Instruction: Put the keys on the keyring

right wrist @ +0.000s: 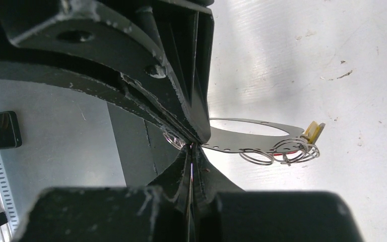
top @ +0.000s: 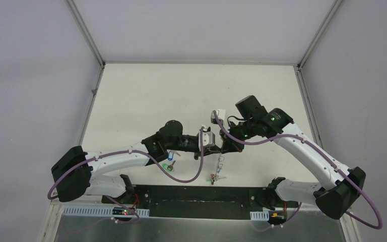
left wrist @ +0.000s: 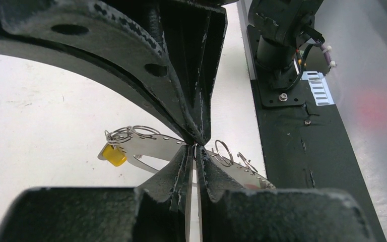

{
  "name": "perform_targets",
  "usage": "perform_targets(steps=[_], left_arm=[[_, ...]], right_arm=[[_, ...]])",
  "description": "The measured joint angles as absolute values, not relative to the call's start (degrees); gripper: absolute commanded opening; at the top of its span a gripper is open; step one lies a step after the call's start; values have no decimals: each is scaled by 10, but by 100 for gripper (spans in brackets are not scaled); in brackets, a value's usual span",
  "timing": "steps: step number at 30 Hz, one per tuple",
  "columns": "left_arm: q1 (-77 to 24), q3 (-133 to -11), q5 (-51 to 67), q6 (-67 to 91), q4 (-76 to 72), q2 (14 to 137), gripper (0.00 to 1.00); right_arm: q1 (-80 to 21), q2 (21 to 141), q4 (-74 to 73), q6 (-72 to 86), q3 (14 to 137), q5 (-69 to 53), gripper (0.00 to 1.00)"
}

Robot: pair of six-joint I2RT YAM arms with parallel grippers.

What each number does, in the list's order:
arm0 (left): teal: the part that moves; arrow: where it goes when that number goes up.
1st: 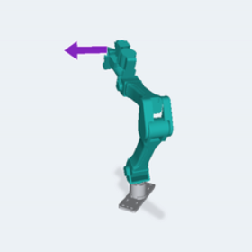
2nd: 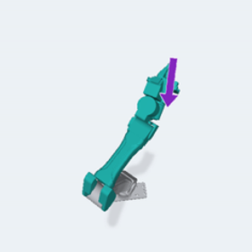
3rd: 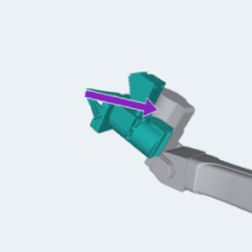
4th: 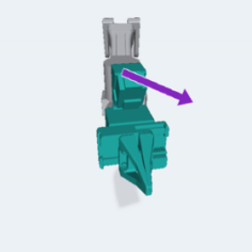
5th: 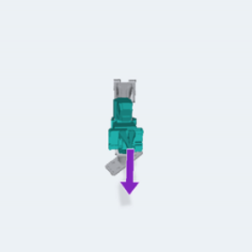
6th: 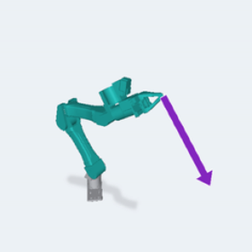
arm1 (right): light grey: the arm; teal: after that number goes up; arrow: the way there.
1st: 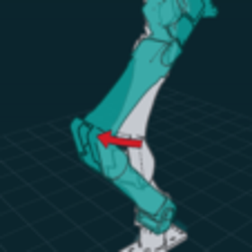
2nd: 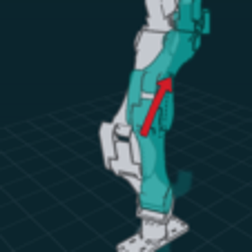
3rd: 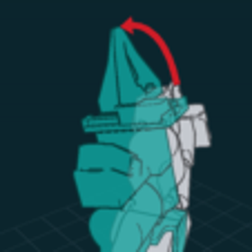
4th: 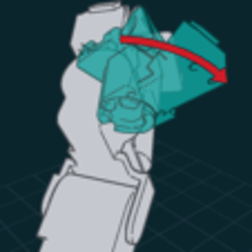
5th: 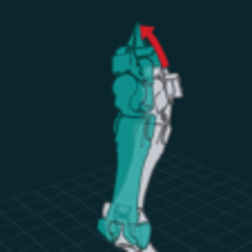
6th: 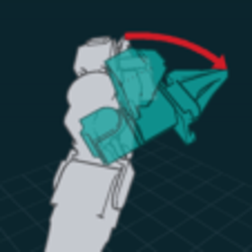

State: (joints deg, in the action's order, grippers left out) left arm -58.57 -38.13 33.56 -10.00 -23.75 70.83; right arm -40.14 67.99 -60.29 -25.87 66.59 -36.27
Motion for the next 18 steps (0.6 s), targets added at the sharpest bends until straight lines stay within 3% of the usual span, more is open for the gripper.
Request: perform_targets(steps=[9,14,18], left_arm=[[-586,-394,339,-101,-231,723,18],[-586,-398,349,-102,-230,729,0],[-585,-398,350,-104,-229,729,0]], right_arm=[[-402,677,-603,-261,666,-353,0],[-402,674,-606,-261,666,-351,0],[-402,674,-607,-261,665,-349,0]])
